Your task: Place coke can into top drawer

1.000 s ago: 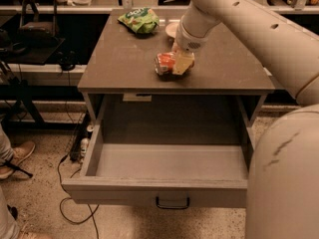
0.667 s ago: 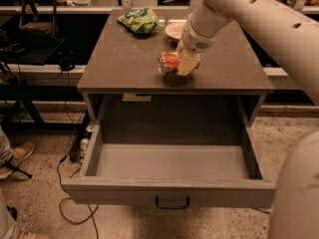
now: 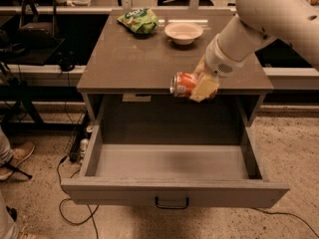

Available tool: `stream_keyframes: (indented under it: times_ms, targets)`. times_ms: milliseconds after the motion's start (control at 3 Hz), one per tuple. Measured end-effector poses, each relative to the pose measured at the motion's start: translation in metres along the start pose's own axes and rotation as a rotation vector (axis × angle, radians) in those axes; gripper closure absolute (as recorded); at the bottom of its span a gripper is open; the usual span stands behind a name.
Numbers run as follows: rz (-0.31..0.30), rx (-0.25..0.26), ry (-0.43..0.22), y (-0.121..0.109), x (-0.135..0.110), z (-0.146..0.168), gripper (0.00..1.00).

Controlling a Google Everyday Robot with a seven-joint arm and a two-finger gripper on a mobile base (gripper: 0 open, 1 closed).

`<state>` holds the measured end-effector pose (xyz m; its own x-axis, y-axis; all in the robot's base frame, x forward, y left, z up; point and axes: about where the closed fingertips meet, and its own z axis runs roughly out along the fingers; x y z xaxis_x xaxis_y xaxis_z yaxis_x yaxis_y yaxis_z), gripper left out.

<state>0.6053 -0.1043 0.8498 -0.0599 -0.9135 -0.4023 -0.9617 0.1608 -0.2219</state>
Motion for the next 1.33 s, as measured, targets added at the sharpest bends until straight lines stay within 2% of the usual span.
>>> stream_keyframes:
  times_ms: [333,667,1000,1333]
  targets:
    - [0.191,-0.117,-0.036,0.067,0.028,0.024,1.00]
    - [0.269,-0.197,-0.081,0.096,0.034,0.063,1.00]
    - [0.286,-0.193,-0.127,0.086,0.026,0.105,1.00]
    - [0.300,-0.161,-0.162,0.061,0.016,0.148,0.82]
